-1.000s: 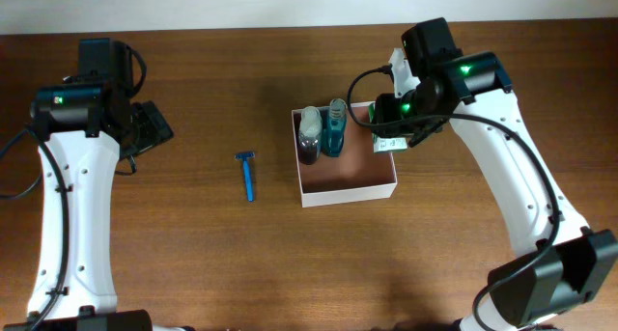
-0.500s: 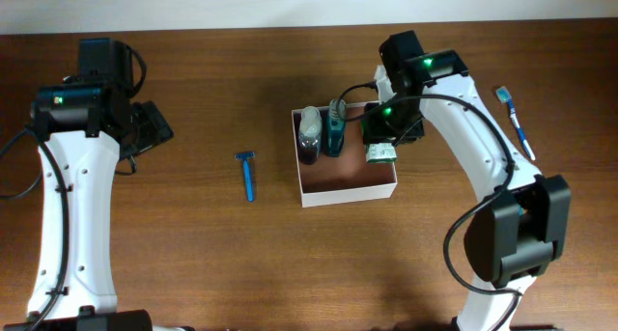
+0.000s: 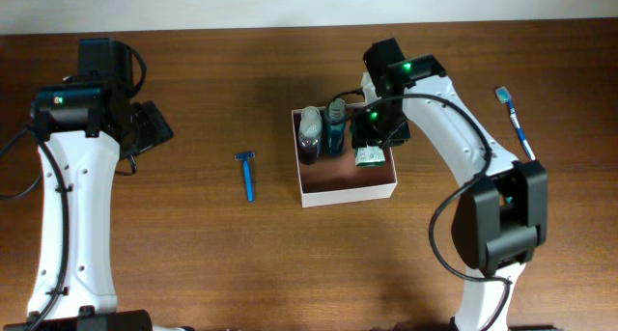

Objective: Pack container
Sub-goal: 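Lower the soap box into the box beside the bottles and release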

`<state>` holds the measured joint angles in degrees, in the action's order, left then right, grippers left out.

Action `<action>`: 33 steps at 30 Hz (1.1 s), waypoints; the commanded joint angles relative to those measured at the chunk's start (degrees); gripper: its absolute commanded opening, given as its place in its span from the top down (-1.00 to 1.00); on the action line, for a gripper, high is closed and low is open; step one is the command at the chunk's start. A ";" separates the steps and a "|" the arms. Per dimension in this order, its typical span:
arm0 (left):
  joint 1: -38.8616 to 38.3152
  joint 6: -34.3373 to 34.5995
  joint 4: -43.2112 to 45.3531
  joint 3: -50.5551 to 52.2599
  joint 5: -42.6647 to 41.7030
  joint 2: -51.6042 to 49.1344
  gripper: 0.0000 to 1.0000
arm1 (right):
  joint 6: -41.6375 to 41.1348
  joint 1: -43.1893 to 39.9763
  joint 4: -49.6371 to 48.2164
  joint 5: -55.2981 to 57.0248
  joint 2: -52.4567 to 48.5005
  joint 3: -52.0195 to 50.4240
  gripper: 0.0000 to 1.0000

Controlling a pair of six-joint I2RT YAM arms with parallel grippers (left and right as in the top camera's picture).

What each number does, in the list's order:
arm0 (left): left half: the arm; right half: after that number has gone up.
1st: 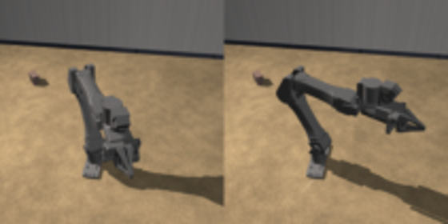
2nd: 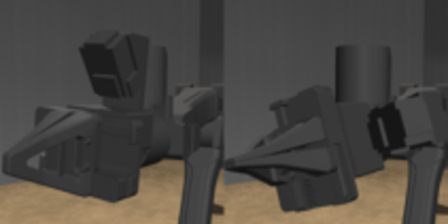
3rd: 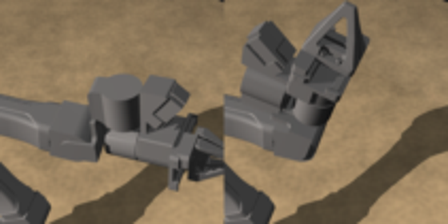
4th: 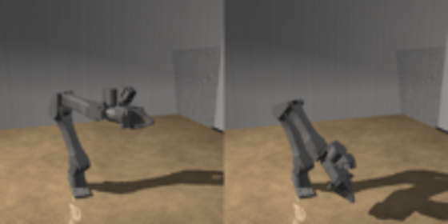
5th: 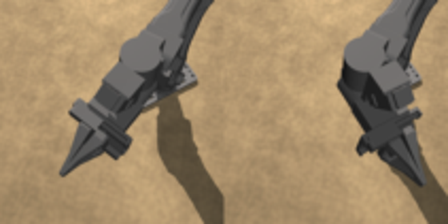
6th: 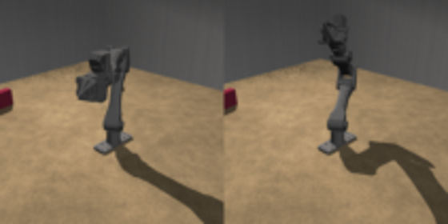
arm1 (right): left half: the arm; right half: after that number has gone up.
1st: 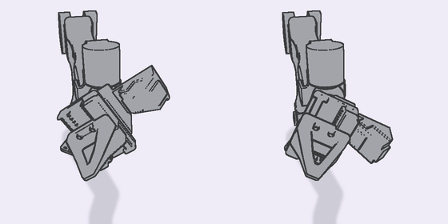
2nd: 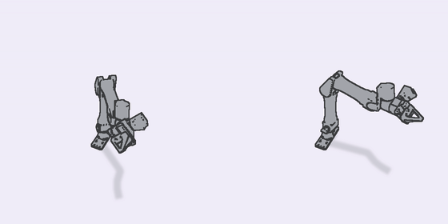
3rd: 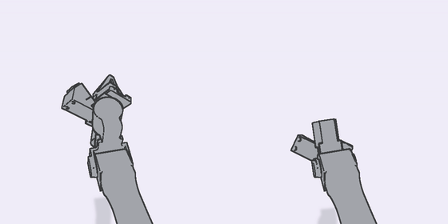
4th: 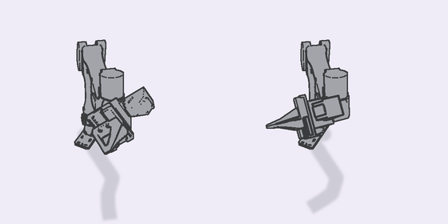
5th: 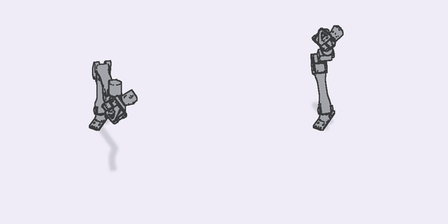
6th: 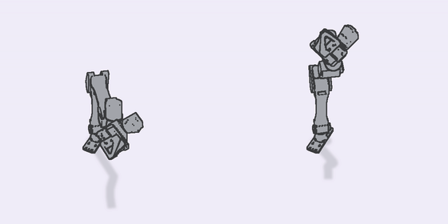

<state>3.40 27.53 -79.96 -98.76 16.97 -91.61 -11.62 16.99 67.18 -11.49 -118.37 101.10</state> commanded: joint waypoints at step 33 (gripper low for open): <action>0.13 0.72 -0.07 0.17 0.39 -0.31 -0.99 | 8.44 -11.41 26.99 6.14 -0.42 24.04 -0.36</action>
<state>3.40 27.53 -79.96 -98.76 16.95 -91.61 -6.20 8.60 91.72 -9.80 -121.03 120.77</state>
